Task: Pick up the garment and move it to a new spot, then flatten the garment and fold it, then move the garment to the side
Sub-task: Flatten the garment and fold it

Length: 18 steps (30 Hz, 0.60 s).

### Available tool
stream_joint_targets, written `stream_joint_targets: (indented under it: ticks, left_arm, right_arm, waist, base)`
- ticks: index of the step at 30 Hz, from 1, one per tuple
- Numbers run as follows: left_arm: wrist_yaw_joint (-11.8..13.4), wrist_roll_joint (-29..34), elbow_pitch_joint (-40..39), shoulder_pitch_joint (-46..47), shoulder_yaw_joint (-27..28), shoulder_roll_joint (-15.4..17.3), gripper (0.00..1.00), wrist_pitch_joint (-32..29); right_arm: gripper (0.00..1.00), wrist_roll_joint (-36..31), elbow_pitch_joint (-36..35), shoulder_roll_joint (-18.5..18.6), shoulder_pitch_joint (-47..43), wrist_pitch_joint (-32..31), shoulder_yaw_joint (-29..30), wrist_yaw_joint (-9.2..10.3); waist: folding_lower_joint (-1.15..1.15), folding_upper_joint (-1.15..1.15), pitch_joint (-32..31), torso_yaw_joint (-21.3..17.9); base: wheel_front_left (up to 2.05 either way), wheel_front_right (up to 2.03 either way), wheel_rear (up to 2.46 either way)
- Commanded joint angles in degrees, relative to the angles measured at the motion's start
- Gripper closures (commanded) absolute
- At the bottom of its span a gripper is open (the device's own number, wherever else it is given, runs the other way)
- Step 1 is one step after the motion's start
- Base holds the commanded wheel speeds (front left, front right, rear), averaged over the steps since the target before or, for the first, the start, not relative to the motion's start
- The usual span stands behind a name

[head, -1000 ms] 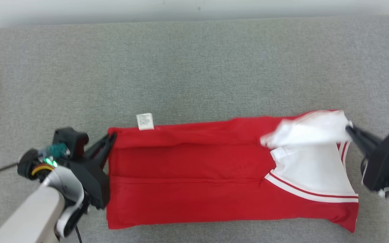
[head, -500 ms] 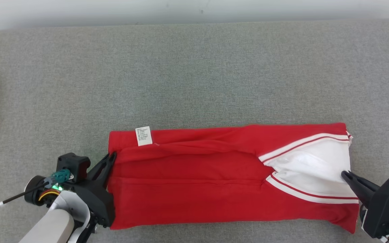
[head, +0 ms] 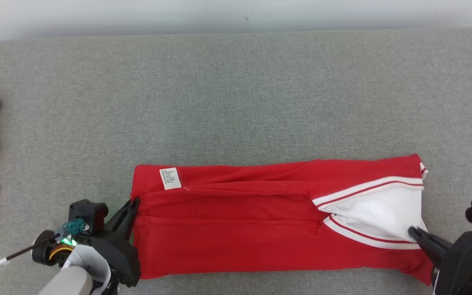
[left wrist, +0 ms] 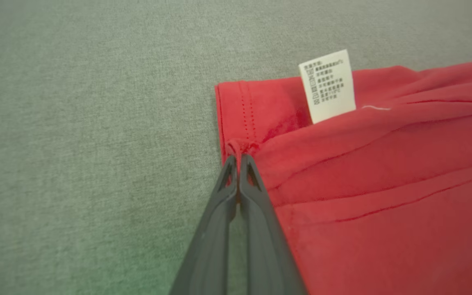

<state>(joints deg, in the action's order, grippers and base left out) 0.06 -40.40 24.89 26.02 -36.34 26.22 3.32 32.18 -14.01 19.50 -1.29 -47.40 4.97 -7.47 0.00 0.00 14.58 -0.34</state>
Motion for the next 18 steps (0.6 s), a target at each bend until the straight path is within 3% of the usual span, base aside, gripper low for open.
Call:
stream_joint_targets:
  ticks: [1, 2, 7, 12, 18]
  left_arm:
    - [0.33, -0.36, 0.39, -0.82, 0.2, -0.08, 0.0, 0.39]
    - [0.47, -0.53, 0.66, -1.15, 0.27, -0.24, 0.0, 0.71]
    - [1.01, -1.51, 1.49, -2.78, 1.07, -1.23, 0.0, 3.1]
    - [1.99, -2.65, 0.7, -6.0, 3.46, -2.53, 0.0, 9.29]
    - [3.93, 1.88, -5.04, -9.66, 9.51, -4.65, 0.0, 11.88]
  right_arm:
    - [0.9, 0.29, 0.14, -0.26, -0.75, -0.18, -0.17, -0.02]
    - [0.0, 0.42, 0.41, -0.27, -1.27, -0.52, -0.48, -0.02]
    - [0.0, -0.45, 1.61, -0.58, -2.53, 0.53, -1.02, -0.02]
    - [0.0, -0.94, 2.31, -1.17, -3.1, 3.77, -0.72, -0.02]
    - [0.0, -0.74, 3.08, -2.12, -4.18, 7.27, 0.39, -0.02]
  waist:
    - [0.0, 0.0, -0.14, 0.08]
    - [0.0, 0.0, -0.26, 0.1]
    - [0.0, 0.0, -1.29, 0.19]
    - [0.0, 0.0, -3.0, 0.31]
    - [0.0, 0.0, -4.85, 1.18]
  base:
    - [0.0, 0.0, 0.0]
    - [0.0, 0.0, 0.0]
    - [0.0, 0.0, 0.0]
    - [0.0, 0.0, 0.0]
    - [0.0, 0.0, 0.0]
